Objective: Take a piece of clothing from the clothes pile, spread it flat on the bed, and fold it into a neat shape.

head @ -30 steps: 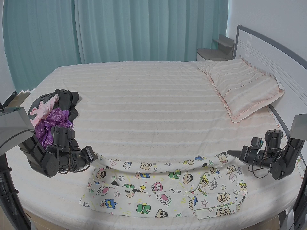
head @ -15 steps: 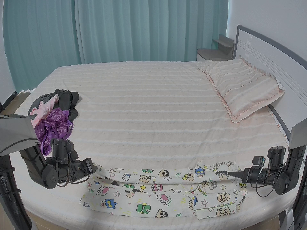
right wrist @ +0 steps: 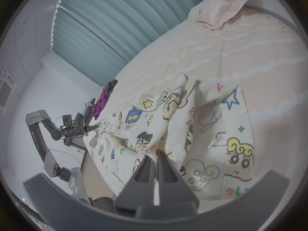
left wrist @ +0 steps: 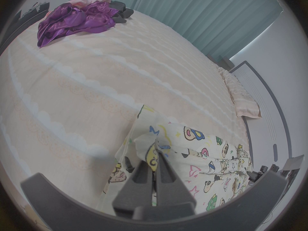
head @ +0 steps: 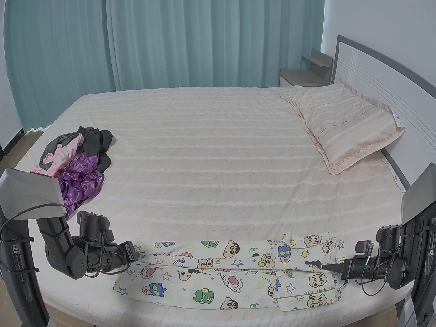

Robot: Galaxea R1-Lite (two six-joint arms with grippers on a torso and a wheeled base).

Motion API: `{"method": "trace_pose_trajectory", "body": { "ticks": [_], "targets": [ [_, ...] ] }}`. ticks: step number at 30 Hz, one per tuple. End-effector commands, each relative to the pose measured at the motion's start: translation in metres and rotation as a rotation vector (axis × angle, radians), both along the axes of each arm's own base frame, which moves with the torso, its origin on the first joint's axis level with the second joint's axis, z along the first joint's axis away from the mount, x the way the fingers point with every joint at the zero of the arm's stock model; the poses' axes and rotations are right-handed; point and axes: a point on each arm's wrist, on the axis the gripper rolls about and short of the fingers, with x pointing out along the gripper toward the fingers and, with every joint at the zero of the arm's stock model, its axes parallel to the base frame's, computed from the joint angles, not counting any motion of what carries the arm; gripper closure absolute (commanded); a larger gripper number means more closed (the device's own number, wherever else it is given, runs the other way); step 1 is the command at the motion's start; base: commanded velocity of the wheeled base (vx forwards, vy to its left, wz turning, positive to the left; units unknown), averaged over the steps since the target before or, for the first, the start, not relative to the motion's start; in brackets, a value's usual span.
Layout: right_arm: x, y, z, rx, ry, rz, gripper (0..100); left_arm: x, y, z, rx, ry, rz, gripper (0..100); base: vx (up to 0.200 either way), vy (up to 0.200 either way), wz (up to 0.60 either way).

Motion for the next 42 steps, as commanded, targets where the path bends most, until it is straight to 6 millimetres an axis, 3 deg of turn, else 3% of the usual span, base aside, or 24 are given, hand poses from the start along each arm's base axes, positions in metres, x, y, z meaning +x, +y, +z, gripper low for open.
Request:
{"method": "trace_pose_trajectory", "body": {
  "ticks": [1,2,3,5,6,13,16,23,27,31,37,42],
  "targets": [
    [-0.004,0.0,-0.009,-0.003,0.044,0.002,100,-0.003,0.0,-0.005,0.004,0.024,-0.002,100,0.0,0.0,0.0],
    [-0.005,0.0,-0.01,-0.005,0.046,0.005,100,-0.003,0.0,-0.005,0.005,0.025,-0.002,100,0.0,0.0,0.0],
    [-0.005,0.0,-0.01,-0.009,0.042,0.009,100,-0.004,0.0,-0.005,0.004,0.026,-0.001,0,0.0,0.0,0.0],
    [-0.006,0.0,-0.012,-0.013,0.049,0.013,100,-0.004,0.0,-0.005,0.005,0.027,-0.002,0,0.0,0.0,0.0],
    [-0.006,0.0,-0.013,-0.017,0.052,0.015,0,-0.004,0.0,-0.005,0.008,0.024,-0.007,0,0.0,0.0,0.0],
    [-0.005,-0.006,-0.004,-0.016,0.014,-0.016,0,-0.013,0.008,-0.004,0.007,0.044,0.02,0,0.0,0.0,0.0],
    [-0.006,-0.02,0.011,-0.015,-0.039,-0.086,0,-0.017,0.024,0.011,-0.009,-0.011,0.078,0,0.0,0.0,0.0],
    [-0.006,-0.037,0.018,-0.047,-0.058,-0.212,0,-0.023,0.052,0.029,-0.052,-0.065,0.159,0,0.0,0.0,0.0],
    [-0.004,-0.031,0.019,-0.075,-0.03,-0.291,0,-0.03,0.06,0.043,-0.164,-0.085,0.218,0,0.0,0.0,0.0],
    [-0.002,-0.012,0.027,0.012,0.016,-0.351,0,-0.034,0.066,0.064,-0.369,-0.101,0.273,0,0.0,0.0,0.0],
    [-0.003,0.007,0.024,-0.002,0.044,-0.316,0,-0.042,0.062,0.085,-0.611,-0.07,0.248,0,0.0,0.0,0.0],
    [-0.003,0.008,0.021,-0.009,0.051,-0.303,0,-0.04,0.061,0.092,-0.702,-0.049,0.225,0,0.0,0.0,0.0]
  ]
}}
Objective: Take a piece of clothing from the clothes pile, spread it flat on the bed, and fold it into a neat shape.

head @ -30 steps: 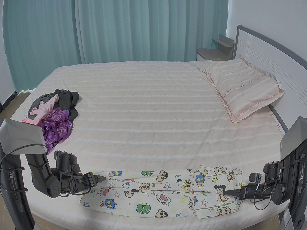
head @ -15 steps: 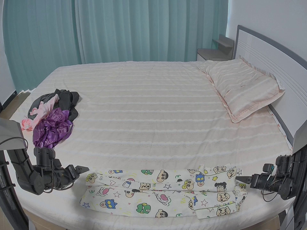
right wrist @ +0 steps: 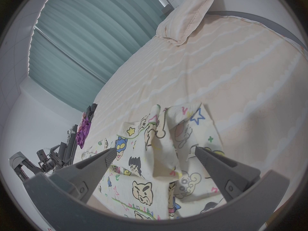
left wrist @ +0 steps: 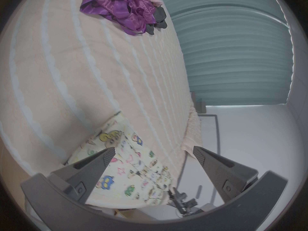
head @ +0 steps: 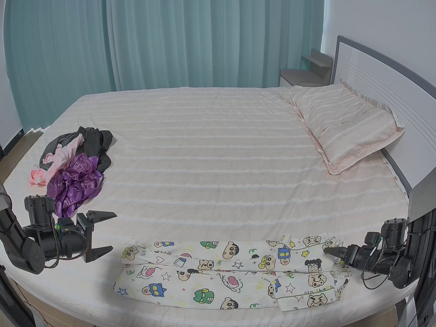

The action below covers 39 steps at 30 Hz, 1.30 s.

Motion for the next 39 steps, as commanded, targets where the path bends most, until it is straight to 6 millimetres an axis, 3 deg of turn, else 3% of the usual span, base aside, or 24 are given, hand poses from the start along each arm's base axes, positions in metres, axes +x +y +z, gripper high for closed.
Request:
{"method": "trace_pose_trajectory", "body": {
  "ticks": [1,18,19,39],
  "targets": [
    [-0.004,0.007,-0.002,-0.002,0.017,0.033,0,-0.001,0.0,0.017,-0.048,-0.054,-0.005,0,0.0,0.0,0.0],
    [0.013,0.023,-0.009,0.014,-0.019,0.103,0,0.004,0.001,0.0,-0.053,0.007,-0.006,0,0.0,0.0,0.0],
    [0.013,0.023,-0.01,0.014,-0.016,0.104,100,0.004,0.001,0.0,-0.053,0.01,-0.005,0,0.0,0.0,0.0],
    [-0.005,-0.008,-0.015,-0.041,0.031,0.07,100,0.003,0.001,-0.001,-0.05,0.015,-0.003,0,0.0,0.0,0.0]
  ]
}}
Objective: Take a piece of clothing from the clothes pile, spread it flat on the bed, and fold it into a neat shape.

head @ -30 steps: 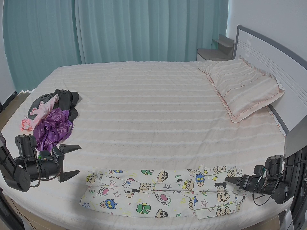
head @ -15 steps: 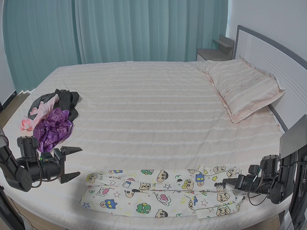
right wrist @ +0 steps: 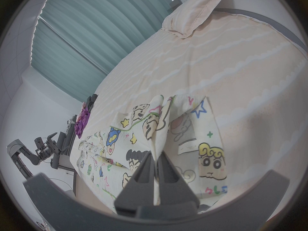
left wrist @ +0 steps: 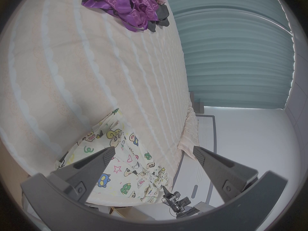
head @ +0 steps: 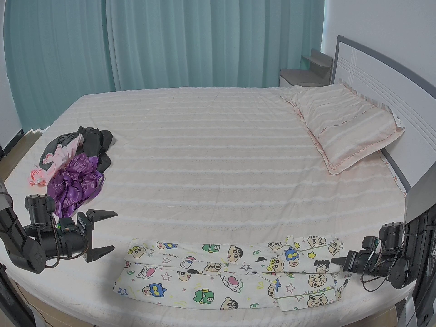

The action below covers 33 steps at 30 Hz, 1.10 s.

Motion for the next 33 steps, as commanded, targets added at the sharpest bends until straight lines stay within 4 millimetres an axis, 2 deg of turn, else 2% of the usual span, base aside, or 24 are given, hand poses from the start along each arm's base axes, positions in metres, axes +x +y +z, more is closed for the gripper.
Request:
{"method": "trace_pose_trajectory", "body": {
  "ticks": [1,5,6,11,15,19,27,28,30,31,33],
  "targets": [
    [-0.004,-0.003,-0.001,0.0,0.013,-0.012,100,0.0,0.0,-0.001,-0.001,0.003,-0.001,0,0.0,0.0,0.0],
    [-0.004,-0.002,-0.001,-0.001,0.018,-0.008,100,0.0,0.0,-0.001,0.0,0.003,0.001,0,0.0,0.0,0.0],
    [-0.004,-0.002,-0.001,-0.001,0.018,-0.008,0,0.0,0.0,-0.001,0.0,0.003,0.001,0,0.0,0.0,0.0],
    [-0.003,-0.006,0.007,-0.003,-0.025,-0.029,0,0.0,0.0,-0.001,0.0,0.003,0.001,0,0.0,0.0,0.0],
    [-0.002,-0.013,0.033,-0.004,-0.143,-0.069,0,0.0,0.0,-0.001,0.0,0.003,0.001,0,0.0,0.0,0.0],
    [-0.001,-0.011,0.046,-0.02,-0.206,-0.08,0,0.0,0.0,-0.001,0.001,0.004,-0.001,0,0.0,0.0,0.0],
    [0.026,0.028,0.058,-0.035,-0.311,-0.088,0,0.0,-0.001,-0.002,0.003,0.004,-0.005,0,0.0,0.0,0.0],
    [0.03,0.043,0.058,-0.012,-0.311,-0.061,0,0.0,-0.001,-0.003,0.015,0.002,-0.013,0,0.0,0.0,0.0],
    [0.032,0.051,0.057,-0.005,-0.303,-0.043,0,-0.001,-0.001,-0.004,0.025,-0.003,-0.019,0,0.0,0.0,0.0],
    [0.035,0.063,0.052,0.008,-0.281,-0.026,0,-0.003,-0.001,-0.006,0.037,-0.002,-0.03,0,0.0,0.0,0.0],
    [0.039,0.076,0.046,0.025,-0.246,-0.018,0,-0.004,-0.002,-0.006,0.043,-0.003,-0.036,0,0.0,0.0,0.0]
  ]
}}
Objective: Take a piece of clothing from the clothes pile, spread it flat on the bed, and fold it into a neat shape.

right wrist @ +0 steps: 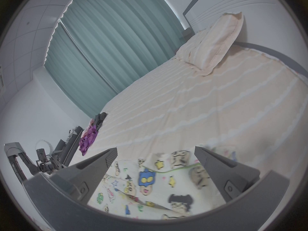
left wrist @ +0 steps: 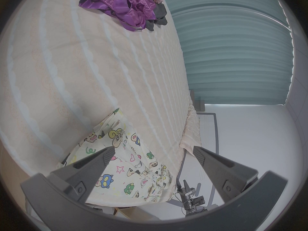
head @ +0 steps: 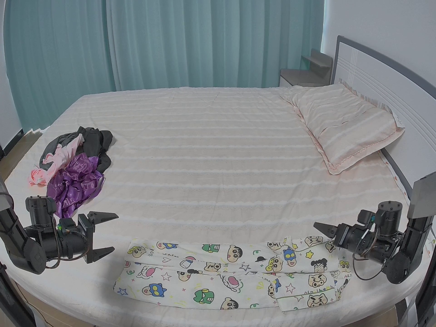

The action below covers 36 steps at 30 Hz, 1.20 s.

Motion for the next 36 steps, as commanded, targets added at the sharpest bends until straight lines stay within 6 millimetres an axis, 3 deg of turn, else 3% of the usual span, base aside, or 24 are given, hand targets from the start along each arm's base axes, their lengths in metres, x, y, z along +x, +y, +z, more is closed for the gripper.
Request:
{"method": "trace_pose_trajectory", "body": {
  "ticks": [1,5,9,18,23,24,29,32,36],
  "targets": [
    [0.012,0.037,-0.011,0.038,0.042,0.054,0,-0.002,0.0,-0.004,0.018,0.005,-0.014,0,0.0,0.0,0.0],
    [0.013,0.043,-0.036,0.053,0.141,0.051,0,-0.002,-0.001,-0.005,0.017,0.008,-0.016,0,0.0,0.0,0.0],
    [0.02,0.036,-0.054,0.048,0.185,0.014,0,-0.002,-0.001,-0.005,0.017,0.007,-0.016,0,0.0,0.0,0.0],
    [0.024,0.021,-0.066,0.044,0.221,-0.044,0,-0.002,-0.001,-0.005,0.018,0.008,-0.015,0,0.0,0.0,0.0],
    [0.023,0.022,-0.049,0.08,0.177,-0.053,0,-0.002,-0.001,-0.005,0.017,0.008,-0.016,0,0.0,0.0,0.0],
    [0.022,0.023,-0.031,0.117,0.133,-0.058,0,-0.003,-0.001,-0.005,0.018,0.01,-0.016,0,0.0,0.0,0.0],
    [0.006,0.018,0.004,0.143,0.053,-0.058,0,-0.003,-0.001,-0.005,0.018,0.011,-0.016,0,0.0,0.0,0.0],
    [-0.014,0.012,0.013,0.153,0.057,-0.066,0,-0.003,-0.001,-0.005,0.018,0.012,-0.015,0,0.0,0.0,0.0],
    [-0.03,0.007,0.012,0.204,0.126,-0.106,0,-0.003,-0.001,-0.005,0.019,0.012,-0.015,0,-0.05,0.0,0.0]
  ]
}}
